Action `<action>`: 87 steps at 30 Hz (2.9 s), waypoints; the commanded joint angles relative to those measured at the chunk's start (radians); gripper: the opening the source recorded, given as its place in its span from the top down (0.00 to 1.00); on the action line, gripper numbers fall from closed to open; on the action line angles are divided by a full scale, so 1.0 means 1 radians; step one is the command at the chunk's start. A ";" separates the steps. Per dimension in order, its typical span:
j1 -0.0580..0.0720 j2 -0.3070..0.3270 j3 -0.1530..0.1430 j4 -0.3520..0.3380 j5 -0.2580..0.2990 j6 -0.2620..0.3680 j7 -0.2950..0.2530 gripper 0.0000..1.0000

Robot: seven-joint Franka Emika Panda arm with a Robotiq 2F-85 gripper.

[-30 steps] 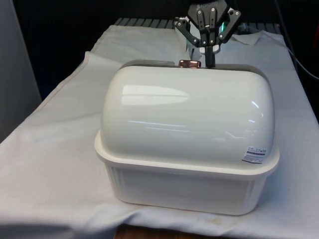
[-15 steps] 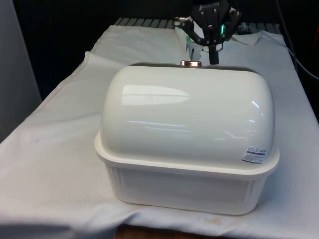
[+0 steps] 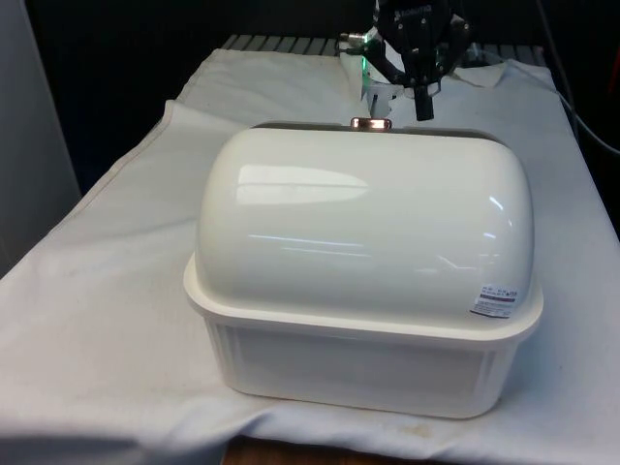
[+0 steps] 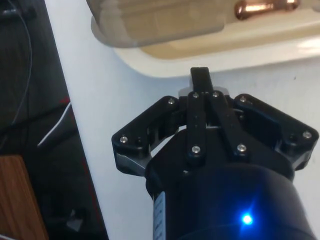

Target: Open the lid, then close it.

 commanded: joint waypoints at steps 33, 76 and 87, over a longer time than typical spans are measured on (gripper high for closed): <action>-0.038 0.051 -0.024 0.149 0.102 -0.029 -0.076 1.00; -0.018 0.068 -0.035 0.057 0.082 -0.015 0.025 1.00; -0.023 0.005 -0.037 -0.018 0.084 -0.074 0.028 1.00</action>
